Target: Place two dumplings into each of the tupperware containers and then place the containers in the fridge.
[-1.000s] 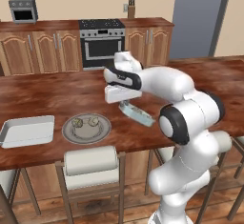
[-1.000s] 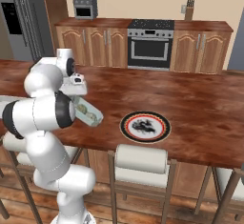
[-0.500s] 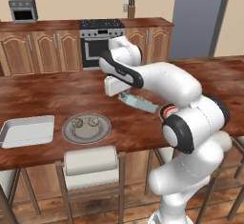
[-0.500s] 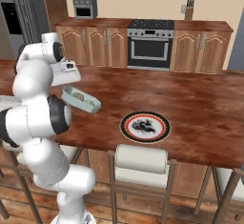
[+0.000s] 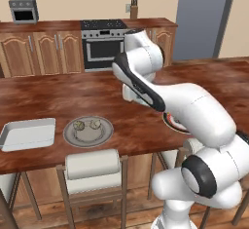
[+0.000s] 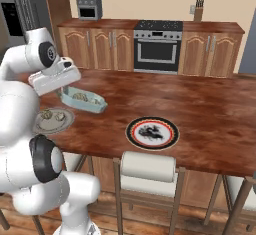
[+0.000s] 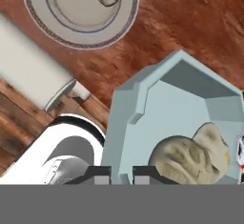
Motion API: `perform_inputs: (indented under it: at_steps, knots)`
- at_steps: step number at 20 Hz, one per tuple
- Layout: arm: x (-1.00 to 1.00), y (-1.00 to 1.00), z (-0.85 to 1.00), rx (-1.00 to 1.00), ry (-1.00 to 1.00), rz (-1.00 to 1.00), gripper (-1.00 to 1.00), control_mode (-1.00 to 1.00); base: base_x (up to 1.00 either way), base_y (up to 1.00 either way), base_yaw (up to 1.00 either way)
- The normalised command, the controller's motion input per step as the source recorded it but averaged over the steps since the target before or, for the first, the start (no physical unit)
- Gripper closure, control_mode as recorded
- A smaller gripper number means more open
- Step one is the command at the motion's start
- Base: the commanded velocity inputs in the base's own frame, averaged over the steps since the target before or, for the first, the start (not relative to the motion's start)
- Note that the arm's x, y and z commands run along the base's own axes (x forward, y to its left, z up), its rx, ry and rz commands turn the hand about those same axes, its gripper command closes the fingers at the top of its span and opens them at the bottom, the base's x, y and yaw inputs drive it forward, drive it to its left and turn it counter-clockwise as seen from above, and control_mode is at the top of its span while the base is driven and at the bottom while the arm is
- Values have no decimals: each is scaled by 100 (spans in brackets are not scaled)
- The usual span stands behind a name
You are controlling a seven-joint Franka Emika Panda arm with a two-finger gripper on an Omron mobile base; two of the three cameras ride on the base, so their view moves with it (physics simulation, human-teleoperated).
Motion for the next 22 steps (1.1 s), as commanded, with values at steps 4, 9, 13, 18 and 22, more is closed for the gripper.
perform_inputs:
  at_steps: [4,9,13,18,22]
  knots:
    - [-57,-56,28,0,-7,38,100,-100,0,0,0]
    - [-44,-51,15,0,-3,45,100,-100,0,0,0]
    - [-64,-49,0,0,-7,45,100,-100,0,0,0]
    - [-46,-48,9,0,-23,39,100,-100,0,0,0]
    - [-32,-54,7,0,-36,25,100,-100,0,0,0]
